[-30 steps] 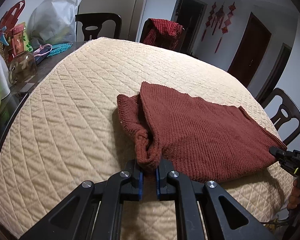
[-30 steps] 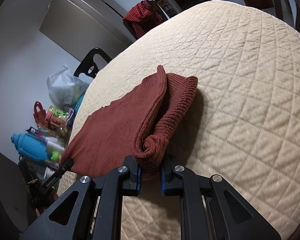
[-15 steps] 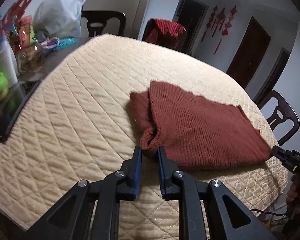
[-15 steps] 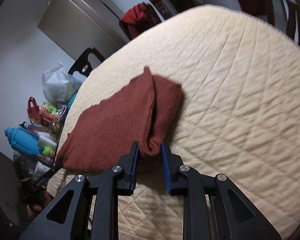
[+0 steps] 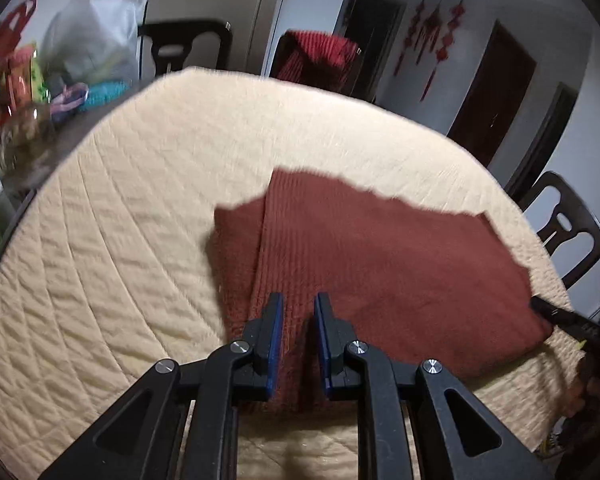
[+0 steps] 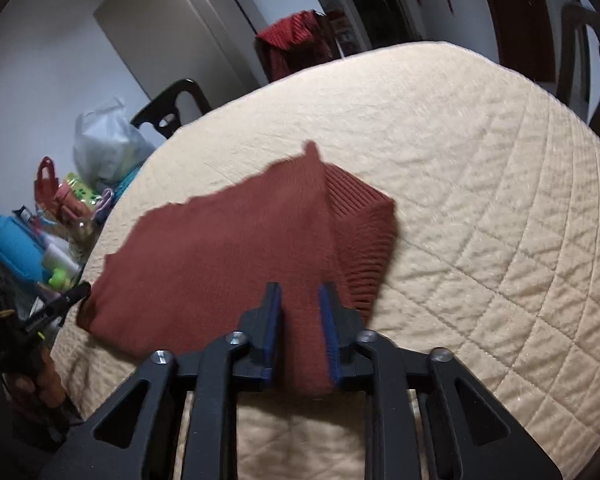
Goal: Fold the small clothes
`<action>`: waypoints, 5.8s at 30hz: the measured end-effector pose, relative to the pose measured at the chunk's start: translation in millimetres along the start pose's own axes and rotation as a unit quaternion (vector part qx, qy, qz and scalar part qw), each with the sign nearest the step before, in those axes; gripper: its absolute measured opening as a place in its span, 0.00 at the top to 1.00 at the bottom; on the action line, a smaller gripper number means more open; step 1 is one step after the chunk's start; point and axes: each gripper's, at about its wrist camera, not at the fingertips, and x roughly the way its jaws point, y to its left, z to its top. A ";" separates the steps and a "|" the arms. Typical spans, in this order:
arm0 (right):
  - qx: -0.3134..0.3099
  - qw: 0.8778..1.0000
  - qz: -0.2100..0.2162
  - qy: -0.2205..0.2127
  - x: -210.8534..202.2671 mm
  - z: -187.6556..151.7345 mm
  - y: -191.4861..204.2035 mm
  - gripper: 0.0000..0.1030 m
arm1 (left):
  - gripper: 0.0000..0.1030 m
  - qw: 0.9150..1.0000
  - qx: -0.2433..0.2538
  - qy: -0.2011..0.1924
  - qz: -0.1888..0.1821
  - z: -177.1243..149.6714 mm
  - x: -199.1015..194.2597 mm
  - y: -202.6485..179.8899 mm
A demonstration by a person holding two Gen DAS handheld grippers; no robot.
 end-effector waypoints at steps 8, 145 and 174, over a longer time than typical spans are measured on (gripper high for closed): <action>-0.021 1.000 0.004 -0.012 2.8 23.9 16.9 0.89 | 0.83 1.000 0.026 -0.017 0.000 22.1 6.3 -10.9; -0.037 0.998 0.050 -0.023 -23.9 8.6 12.5 0.79 | 0.85 0.971 0.047 0.059 -0.226 60.3 32.4 -157.0; 0.085 0.978 0.179 0.063 24.4 31.6 0.0 0.55 | 0.68 0.977 0.103 0.043 -0.182 18.3 34.4 -115.9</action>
